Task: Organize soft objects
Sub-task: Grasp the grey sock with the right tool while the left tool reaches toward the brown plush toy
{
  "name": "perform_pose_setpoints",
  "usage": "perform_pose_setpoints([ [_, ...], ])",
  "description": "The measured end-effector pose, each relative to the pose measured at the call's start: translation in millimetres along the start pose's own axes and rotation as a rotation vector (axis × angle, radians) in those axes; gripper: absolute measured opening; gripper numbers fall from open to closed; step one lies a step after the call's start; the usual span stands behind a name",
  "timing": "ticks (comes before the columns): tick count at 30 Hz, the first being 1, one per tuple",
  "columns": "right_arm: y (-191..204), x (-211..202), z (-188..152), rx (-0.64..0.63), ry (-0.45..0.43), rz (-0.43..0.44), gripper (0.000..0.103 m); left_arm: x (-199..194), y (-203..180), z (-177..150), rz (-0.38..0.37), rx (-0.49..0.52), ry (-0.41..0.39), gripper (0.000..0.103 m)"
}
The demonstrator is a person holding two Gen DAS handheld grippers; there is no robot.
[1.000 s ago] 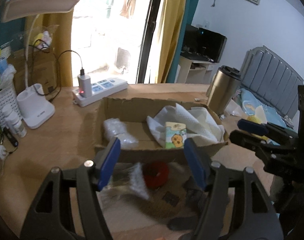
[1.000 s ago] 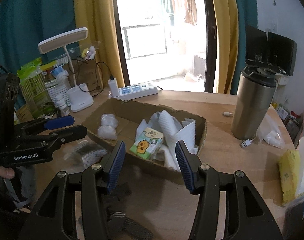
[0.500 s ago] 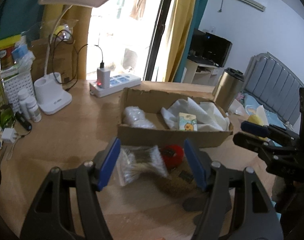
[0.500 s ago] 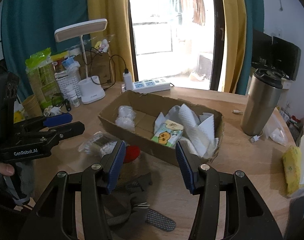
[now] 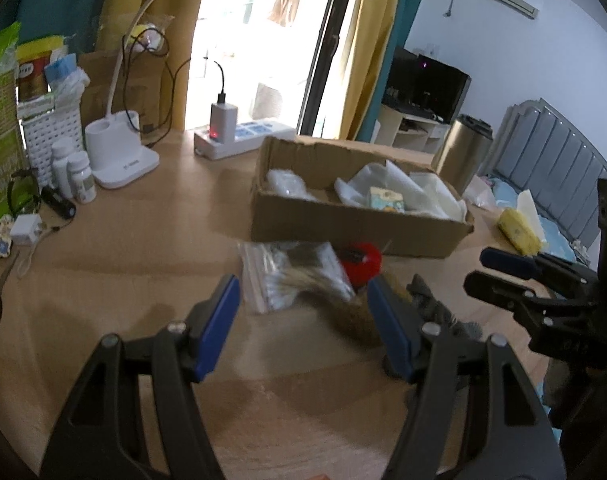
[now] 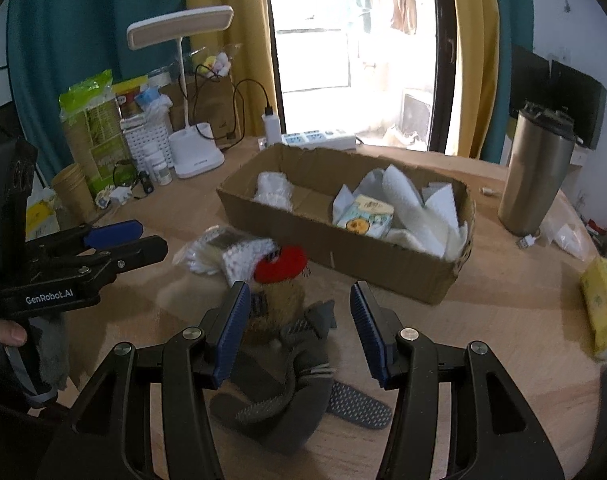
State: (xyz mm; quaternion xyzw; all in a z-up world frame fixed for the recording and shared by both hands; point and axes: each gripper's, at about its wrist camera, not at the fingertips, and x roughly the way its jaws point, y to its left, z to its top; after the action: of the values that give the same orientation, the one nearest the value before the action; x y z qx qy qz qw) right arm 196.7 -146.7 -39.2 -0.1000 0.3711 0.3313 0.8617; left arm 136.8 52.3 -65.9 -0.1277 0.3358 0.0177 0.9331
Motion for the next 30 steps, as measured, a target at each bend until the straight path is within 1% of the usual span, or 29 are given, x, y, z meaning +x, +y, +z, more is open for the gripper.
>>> perform_pose_setpoints([
  [8, 0, 10, -22, 0.011, 0.043, 0.011, 0.055, 9, -8, -14, 0.007, 0.006, 0.037, 0.068],
  [19, -7, 27, -41, 0.018, 0.095, 0.01, 0.055, 29, -29, -18, 0.007, 0.054, 0.079, 0.068],
  [21, -9, 28, -43, 0.019, 0.098, 0.005, 0.052, 34, -36, -18, 0.004, 0.07, 0.089, 0.068],
  [23, -12, 30, -45, 0.025, 0.104, 0.002, 0.041, 37, -40, -18, -0.002, 0.081, 0.097, 0.068],
  [24, -13, 30, -46, 0.023, 0.108, -0.002, 0.039, 39, -43, -17, -0.005, 0.085, 0.101, 0.068],
  [26, -16, 32, -48, 0.017, 0.121, -0.01, 0.03, 43, -46, -16, -0.006, 0.091, 0.106, 0.068],
  [30, -26, 33, -49, 0.023, 0.125, -0.034, 0.03, 51, -52, -13, -0.008, 0.101, 0.115, 0.068],
])
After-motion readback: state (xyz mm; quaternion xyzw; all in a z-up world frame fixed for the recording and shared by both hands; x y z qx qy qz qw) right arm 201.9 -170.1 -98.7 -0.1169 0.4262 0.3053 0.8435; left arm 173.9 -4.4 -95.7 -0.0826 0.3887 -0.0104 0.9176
